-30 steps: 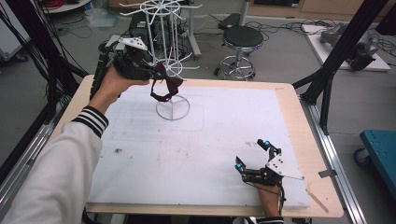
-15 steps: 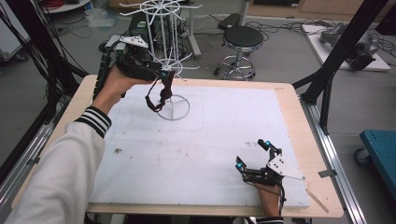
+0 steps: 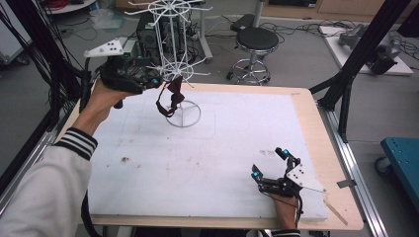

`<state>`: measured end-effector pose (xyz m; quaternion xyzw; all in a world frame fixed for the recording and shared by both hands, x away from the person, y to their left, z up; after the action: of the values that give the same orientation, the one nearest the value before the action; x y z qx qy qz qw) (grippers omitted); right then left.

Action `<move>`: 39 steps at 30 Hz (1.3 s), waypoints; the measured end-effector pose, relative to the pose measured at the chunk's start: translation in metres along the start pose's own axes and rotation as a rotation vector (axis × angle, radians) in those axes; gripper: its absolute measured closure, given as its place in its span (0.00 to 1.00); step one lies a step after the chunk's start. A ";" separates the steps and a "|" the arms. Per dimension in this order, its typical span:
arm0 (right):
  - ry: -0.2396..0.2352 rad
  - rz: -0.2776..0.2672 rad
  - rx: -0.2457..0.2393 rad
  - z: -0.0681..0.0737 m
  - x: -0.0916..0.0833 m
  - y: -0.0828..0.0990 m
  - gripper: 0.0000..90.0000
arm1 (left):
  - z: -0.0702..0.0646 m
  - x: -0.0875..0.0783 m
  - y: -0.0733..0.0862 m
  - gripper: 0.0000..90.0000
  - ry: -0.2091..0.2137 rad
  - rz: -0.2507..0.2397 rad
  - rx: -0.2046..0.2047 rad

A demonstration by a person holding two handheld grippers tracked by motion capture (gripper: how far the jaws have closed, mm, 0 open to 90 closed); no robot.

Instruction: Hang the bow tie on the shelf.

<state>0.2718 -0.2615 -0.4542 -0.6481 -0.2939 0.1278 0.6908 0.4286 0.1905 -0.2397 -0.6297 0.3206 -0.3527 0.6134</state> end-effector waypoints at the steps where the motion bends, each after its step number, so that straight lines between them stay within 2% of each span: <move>1: -0.005 -0.002 -0.009 0.000 0.000 0.000 0.01 | -0.001 -0.004 0.002 0.02 -0.014 -0.004 0.010; 2: -0.004 0.000 -0.012 0.000 0.000 0.000 0.01 | -0.004 -0.010 0.004 0.02 -0.023 -0.013 0.033; 4: -0.005 0.001 -0.016 0.000 0.000 0.000 0.01 | -0.010 -0.021 0.010 0.02 -0.081 -0.025 0.068; 5: 0.000 -0.001 -0.017 0.000 0.000 0.000 0.01 | -0.014 -0.029 0.017 0.02 -0.074 -0.036 0.088; 9: 0.016 -0.003 -0.017 0.001 0.000 0.000 0.01 | -0.030 -0.050 0.042 0.02 -0.071 -0.025 0.140; 11: 0.011 -0.005 -0.029 0.001 0.000 0.000 0.01 | -0.042 -0.063 0.059 0.02 -0.076 -0.011 0.151; 15: 0.009 -0.001 -0.034 0.002 0.000 0.000 0.01 | -0.064 -0.087 0.087 0.02 -0.063 -0.026 0.175; 17: 0.011 0.002 -0.031 0.002 0.000 0.000 0.01 | -0.070 -0.095 0.099 0.02 -0.064 -0.034 0.192; 21: 0.009 0.000 -0.034 0.002 0.000 0.000 0.01 | -0.075 -0.113 0.122 0.02 -0.078 -0.051 0.162; 23: 0.012 0.001 -0.045 0.003 0.000 0.000 0.01 | -0.077 -0.123 0.134 0.02 -0.085 -0.066 0.159; 26: 0.011 0.001 -0.047 0.003 0.000 0.000 0.01 | -0.076 -0.134 0.149 0.02 -0.113 -0.085 0.144; 29: 0.013 -0.001 -0.046 0.003 0.000 0.000 0.01 | -0.075 -0.139 0.156 0.02 -0.124 -0.063 0.116; 31: 0.013 -0.001 -0.046 0.003 0.000 0.000 0.01 | -0.074 -0.141 0.161 0.02 -0.132 -0.079 0.087; 33: 0.015 -0.002 -0.051 0.003 0.000 0.000 0.01 | -0.075 -0.143 0.167 0.02 -0.154 -0.102 0.087; 34: 0.015 -0.002 -0.052 0.003 0.000 0.000 0.01 | -0.074 -0.143 0.171 0.02 -0.157 -0.091 0.098; 37: 0.015 -0.002 -0.051 0.003 0.000 0.000 0.01 | -0.073 -0.142 0.180 0.02 -0.159 -0.063 0.065; 39: 0.015 -0.002 -0.052 0.003 0.000 0.000 0.01 | -0.074 -0.143 0.186 0.02 -0.166 -0.064 0.072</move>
<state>0.2696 -0.2589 -0.4540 -0.6665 -0.2927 0.1146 0.6760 0.2942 0.2619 -0.4324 -0.6443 0.2352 -0.3301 0.6485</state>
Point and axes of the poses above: each handheld gripper's, and its own axes: x roughly forward along the jaws, y roughly out of its underside, z roughly to its left, the point moved 2 cm from there along x, roughly forward along the jaws, and after that the axes turned 13 degrees about -z, right-handed, at the moved point
